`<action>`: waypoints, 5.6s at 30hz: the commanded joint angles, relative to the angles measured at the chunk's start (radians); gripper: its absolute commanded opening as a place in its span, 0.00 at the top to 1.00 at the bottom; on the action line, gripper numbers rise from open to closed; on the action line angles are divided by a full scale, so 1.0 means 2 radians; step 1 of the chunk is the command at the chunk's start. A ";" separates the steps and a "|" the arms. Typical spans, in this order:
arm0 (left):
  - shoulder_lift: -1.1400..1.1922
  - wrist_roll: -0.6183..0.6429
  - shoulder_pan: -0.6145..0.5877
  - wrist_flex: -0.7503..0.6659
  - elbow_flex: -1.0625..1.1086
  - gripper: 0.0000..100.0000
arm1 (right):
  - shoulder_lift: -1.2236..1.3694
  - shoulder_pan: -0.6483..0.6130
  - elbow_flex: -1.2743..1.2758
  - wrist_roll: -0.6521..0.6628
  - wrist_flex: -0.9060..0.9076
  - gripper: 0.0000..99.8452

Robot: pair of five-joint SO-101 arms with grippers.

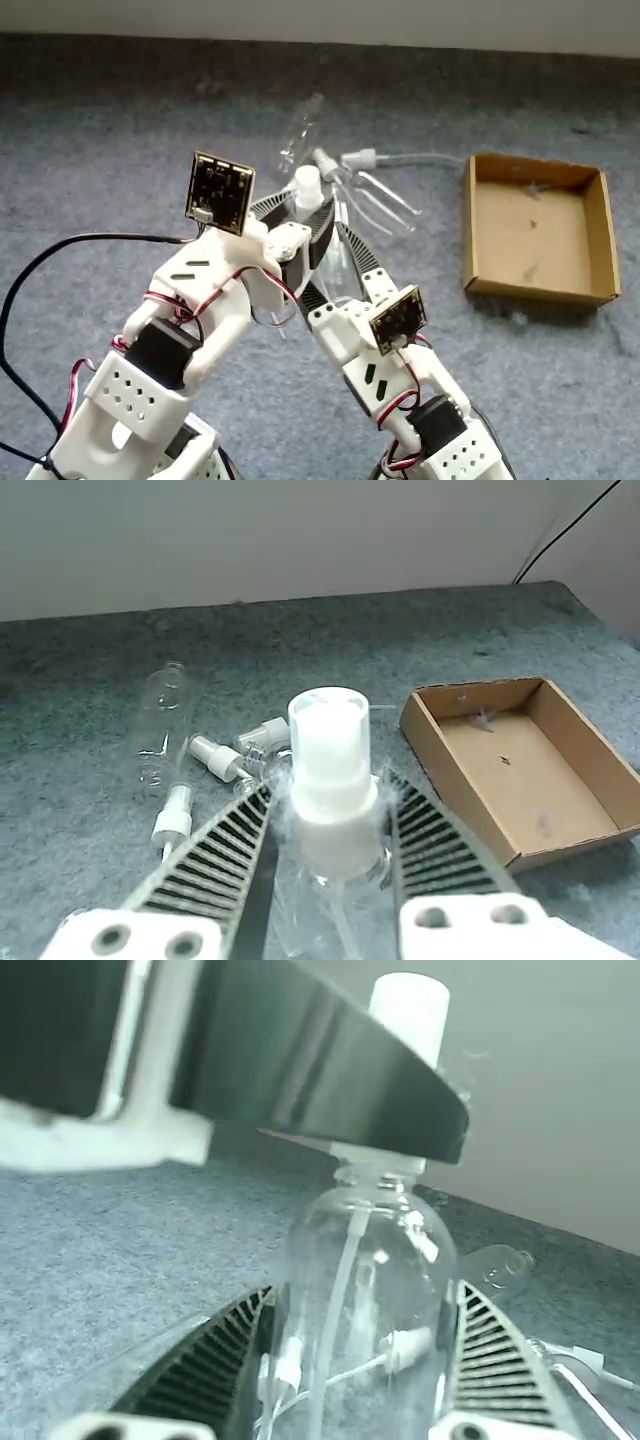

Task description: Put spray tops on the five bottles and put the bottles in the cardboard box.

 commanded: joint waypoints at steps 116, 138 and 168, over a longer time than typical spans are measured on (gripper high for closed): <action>0.000 -0.073 -0.224 0.106 -0.200 0.50 | -0.020 0.058 0.060 0.004 -0.022 0.80; -0.312 -0.076 -0.255 0.182 0.150 1.00 | -0.019 0.193 -0.043 0.004 0.089 0.80; -0.404 -0.133 -0.280 0.190 0.290 1.00 | -0.015 0.267 -0.155 -0.057 0.208 0.80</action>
